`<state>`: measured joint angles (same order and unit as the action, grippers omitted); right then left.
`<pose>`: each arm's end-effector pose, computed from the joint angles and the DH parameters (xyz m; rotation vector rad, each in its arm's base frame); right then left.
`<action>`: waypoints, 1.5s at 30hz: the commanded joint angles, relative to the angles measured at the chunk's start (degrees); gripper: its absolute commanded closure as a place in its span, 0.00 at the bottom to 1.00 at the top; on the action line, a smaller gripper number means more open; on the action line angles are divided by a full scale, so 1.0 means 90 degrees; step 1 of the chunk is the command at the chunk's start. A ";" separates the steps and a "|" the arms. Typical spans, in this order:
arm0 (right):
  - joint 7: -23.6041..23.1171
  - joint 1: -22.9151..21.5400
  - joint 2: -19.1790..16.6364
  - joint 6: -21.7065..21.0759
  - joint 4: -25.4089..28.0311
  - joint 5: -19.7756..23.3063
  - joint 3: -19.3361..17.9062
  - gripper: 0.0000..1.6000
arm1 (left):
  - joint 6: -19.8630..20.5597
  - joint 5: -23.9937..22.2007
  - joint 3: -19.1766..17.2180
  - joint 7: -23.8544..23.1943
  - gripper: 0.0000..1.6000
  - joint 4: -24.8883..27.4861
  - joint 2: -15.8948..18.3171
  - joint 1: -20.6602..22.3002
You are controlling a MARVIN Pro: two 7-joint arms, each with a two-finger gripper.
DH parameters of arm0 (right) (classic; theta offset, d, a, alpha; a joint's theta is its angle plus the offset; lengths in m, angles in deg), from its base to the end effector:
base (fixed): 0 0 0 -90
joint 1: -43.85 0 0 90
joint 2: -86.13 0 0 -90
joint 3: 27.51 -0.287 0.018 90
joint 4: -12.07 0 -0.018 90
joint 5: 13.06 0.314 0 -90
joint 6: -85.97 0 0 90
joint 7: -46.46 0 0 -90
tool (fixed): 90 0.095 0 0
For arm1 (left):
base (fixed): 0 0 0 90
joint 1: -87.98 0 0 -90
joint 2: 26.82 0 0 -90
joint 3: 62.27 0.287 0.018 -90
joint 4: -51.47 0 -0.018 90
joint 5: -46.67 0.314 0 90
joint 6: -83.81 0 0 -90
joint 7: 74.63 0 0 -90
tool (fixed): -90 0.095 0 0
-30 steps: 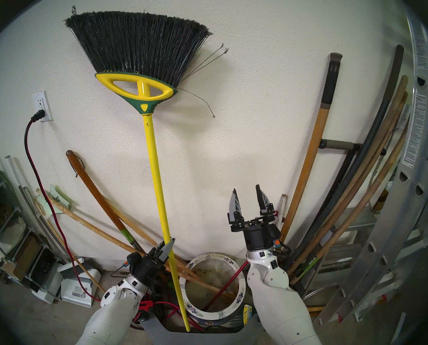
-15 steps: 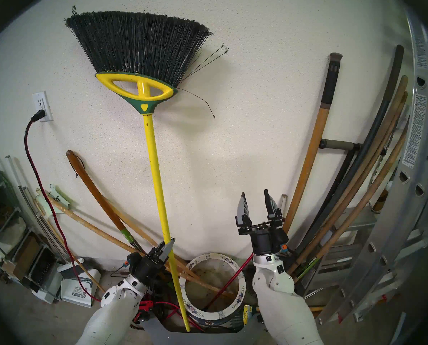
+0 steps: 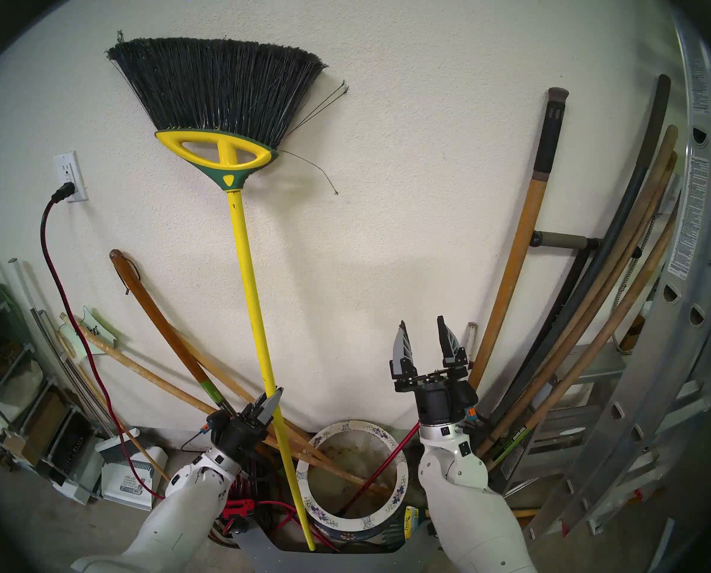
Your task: Take wooden sticks or brooms out of the pot
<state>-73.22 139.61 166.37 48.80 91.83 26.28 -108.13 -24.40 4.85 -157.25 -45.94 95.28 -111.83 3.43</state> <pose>0.3513 0.0079 -0.3325 -1.1559 0.0030 -2.4458 0.3508 0.0182 -0.4807 1.5876 0.0884 1.6151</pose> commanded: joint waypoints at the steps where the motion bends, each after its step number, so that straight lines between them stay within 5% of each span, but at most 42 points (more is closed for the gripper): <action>1: -0.0014 -0.0029 0.0014 0.0003 0.0049 -0.0026 0.0027 0.00 | 0.0169 -0.0115 0.0030 -0.0294 1.00 -0.0734 0.0028 0.0504; 20: -0.0004 -0.0031 0.0006 0.0009 0.0049 -0.0024 0.0037 0.00 | -0.0266 -0.0155 0.0094 -0.0925 1.00 -0.2475 -0.0030 0.1603; 21: -0.0002 -0.0030 0.0005 0.0010 0.0049 -0.0025 0.0038 0.00 | -0.0375 -0.0172 0.0064 -0.1038 0.90 -0.2692 -0.0018 0.1686; 22: -0.0001 -0.0030 0.0004 0.0010 0.0049 -0.0025 0.0039 0.00 | -0.0410 -0.0173 0.0063 -0.1072 0.67 -0.2755 -0.0011 0.1706; 23: -0.0001 -0.0030 0.0004 0.0010 0.0049 -0.0025 0.0039 0.00 | -0.0410 -0.0173 0.0063 -0.1072 0.67 -0.2755 -0.0011 0.1706; 24: -0.0001 -0.0030 0.0004 0.0010 0.0050 -0.0026 0.0039 0.00 | -0.0447 -0.0179 0.0061 -0.1107 0.51 -0.2824 -0.0005 0.1731; 25: 0.0000 -0.0030 0.0004 0.0010 0.0050 -0.0026 0.0039 0.00 | -0.0474 -0.0180 0.0061 -0.1117 0.51 -0.2870 0.0000 0.1743; 26: 0.0001 -0.0030 0.0003 0.0010 0.0050 -0.0026 0.0040 0.00 | -0.0507 -0.0196 0.0052 -0.1179 0.00 -0.2963 0.0013 0.1768; 45: 0.0004 -0.0031 0.0001 0.0011 0.0050 -0.0025 0.0043 0.00 | -0.0409 -0.0401 -0.0131 -0.1610 0.00 -0.2585 0.0120 0.1392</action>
<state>-73.20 139.38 166.23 48.96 91.86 26.18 -107.91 -29.07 2.25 -157.61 -59.20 68.50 -111.31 18.21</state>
